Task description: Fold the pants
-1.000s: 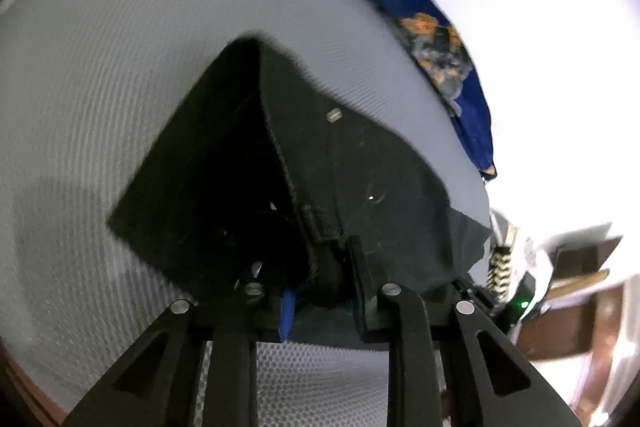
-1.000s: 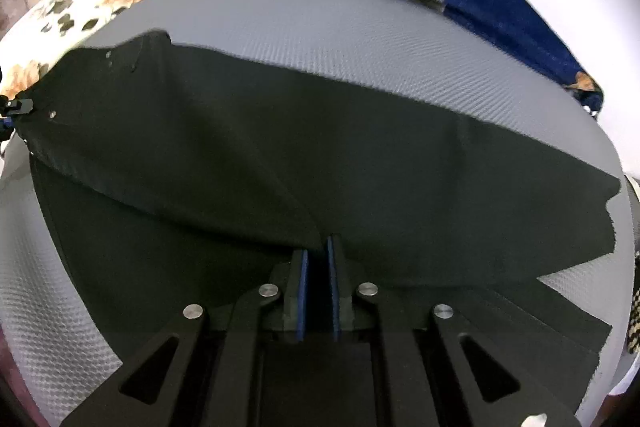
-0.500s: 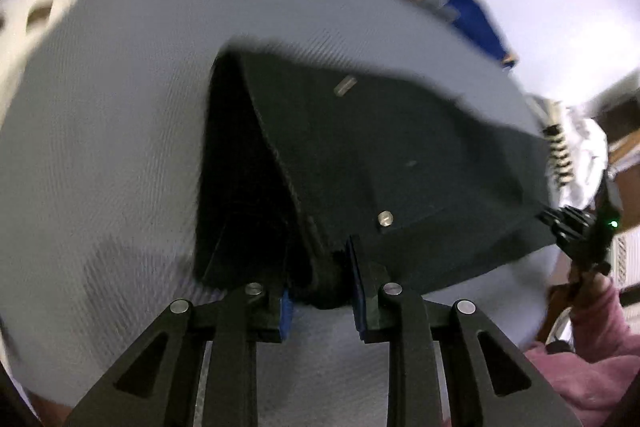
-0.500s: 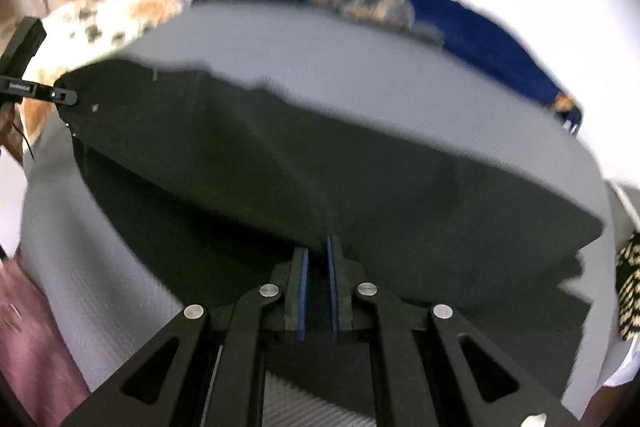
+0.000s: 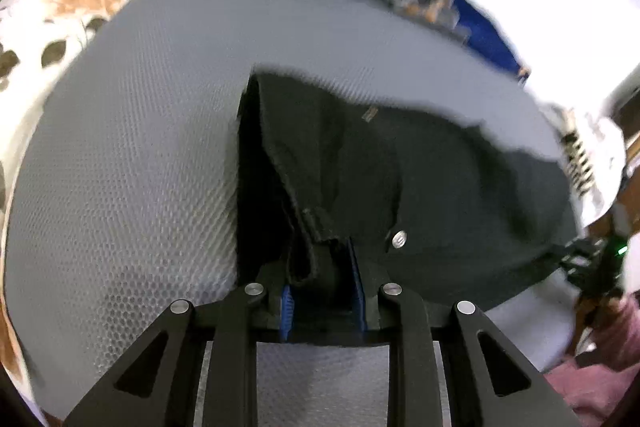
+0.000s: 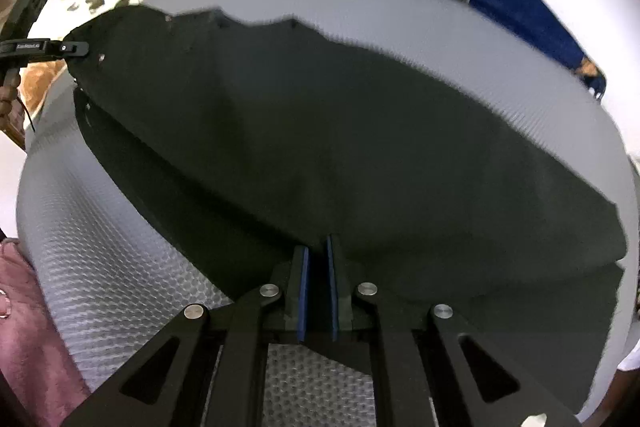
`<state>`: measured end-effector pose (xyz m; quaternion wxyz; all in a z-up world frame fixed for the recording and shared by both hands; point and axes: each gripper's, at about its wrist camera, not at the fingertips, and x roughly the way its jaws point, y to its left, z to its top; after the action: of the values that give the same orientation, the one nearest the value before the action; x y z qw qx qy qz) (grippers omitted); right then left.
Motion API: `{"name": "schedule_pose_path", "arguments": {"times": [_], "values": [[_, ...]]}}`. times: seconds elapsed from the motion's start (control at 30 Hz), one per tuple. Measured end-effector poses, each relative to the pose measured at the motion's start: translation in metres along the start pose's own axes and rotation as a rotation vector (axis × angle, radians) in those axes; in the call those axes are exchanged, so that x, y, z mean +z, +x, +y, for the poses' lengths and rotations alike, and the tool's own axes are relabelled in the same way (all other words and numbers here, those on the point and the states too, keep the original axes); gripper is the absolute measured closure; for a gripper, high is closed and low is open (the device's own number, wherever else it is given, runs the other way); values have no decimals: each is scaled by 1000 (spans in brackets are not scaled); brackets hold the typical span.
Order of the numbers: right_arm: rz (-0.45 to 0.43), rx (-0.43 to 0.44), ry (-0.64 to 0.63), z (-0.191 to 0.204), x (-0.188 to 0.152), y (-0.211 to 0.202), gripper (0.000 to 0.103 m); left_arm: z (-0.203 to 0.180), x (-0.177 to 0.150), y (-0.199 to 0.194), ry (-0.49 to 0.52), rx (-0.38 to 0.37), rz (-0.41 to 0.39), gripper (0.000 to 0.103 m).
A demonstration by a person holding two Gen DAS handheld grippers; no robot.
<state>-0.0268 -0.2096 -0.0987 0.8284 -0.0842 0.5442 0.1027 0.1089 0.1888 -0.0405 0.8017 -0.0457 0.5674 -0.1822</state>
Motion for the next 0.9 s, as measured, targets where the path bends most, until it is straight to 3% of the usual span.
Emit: {"name": "schedule_pose_path", "arguments": {"times": [0.03, 0.2, 0.3, 0.43, 0.8, 0.9], "values": [[2, -8, -4, 2, -1, 4, 95, 3, -5, 8, 6, 17, 21, 77], [-15, 26, 24, -5, 1, -6, 95, 11, -15, 1, -38, -14, -22, 76], [-26, 10, -14, -2, 4, -18, 95, 7, -19, -2, -14, 12, -32, 76], [-7, 57, 16, -4, -10, -16, 95, 9, -21, -1, -9, 14, -27, 76], [32, 88, 52, -4, -21, -7, 95, -2, -19, 5, 39, 81, -15, 71], [29, 99, 68, -5, -19, -7, 95, 0, -18, 3, 40, 94, -16, 65]]}}
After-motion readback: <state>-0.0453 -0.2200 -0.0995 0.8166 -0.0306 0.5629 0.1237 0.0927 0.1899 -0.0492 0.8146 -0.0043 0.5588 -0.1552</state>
